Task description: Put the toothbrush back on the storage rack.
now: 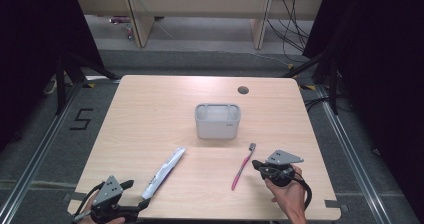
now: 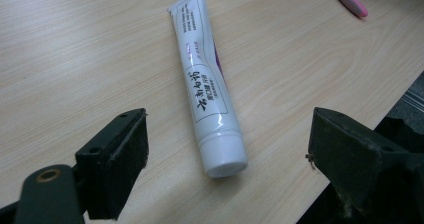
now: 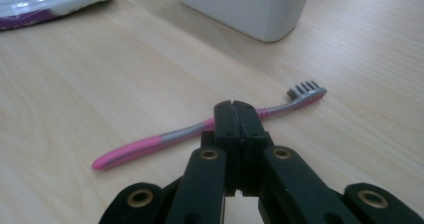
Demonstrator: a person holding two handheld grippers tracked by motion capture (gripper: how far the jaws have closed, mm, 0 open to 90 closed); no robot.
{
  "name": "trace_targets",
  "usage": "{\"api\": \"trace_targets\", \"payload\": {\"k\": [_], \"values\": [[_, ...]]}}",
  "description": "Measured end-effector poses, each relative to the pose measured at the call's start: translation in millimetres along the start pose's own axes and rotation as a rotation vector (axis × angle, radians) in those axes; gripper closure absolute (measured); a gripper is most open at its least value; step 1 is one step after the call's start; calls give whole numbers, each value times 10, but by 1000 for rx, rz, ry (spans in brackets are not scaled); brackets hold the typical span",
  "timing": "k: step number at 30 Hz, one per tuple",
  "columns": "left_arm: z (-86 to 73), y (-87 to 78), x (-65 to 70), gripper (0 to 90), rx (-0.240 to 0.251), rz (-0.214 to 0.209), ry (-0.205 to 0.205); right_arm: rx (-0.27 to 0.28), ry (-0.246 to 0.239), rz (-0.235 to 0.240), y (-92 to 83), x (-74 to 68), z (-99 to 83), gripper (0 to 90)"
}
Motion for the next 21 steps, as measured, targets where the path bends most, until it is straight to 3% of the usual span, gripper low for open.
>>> {"api": "trace_targets", "payload": {"k": [5, 6, 7, 16, 17, 19, 20, 21], "values": [[0, -4, 2, 157, 0, 4, -9, -25, 0, -7, 132, 39, 77, 900], [1, -3, 1, 157, 1, 4, -10, -39, 44, -4, 149, 15, 83, 900], [1, -4, 2, 157, 0, 4, -9, -24, 0, -8, 176, 51, 105, 900], [1, -4, 2, 157, 0, 3, -8, -41, -2, -36, 349, 181, 174, 900], [2, -3, 2, 157, 0, 3, -9, -45, 14, -28, 356, 175, 186, 900], [-1, -3, 4, 158, -2, -1, -2, -47, 9, -32, 377, 175, 204, 900], [-2, -4, 6, 158, -3, 0, -3, -37, -34, -42, 401, 197, 212, 900], [0, -5, 1, 158, -4, 1, 0, -51, -9, -38, 415, 177, 217, 900]]}}
Point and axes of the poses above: each handheld gripper's, and its own axes: y roughly forward along the jaws, z roughly out of its top, x roughly to its right, the point moved 1 cm from there along y, roughly forward along the jaws, and after that the axes turned 5 degrees about y, right-handed, at the moved point
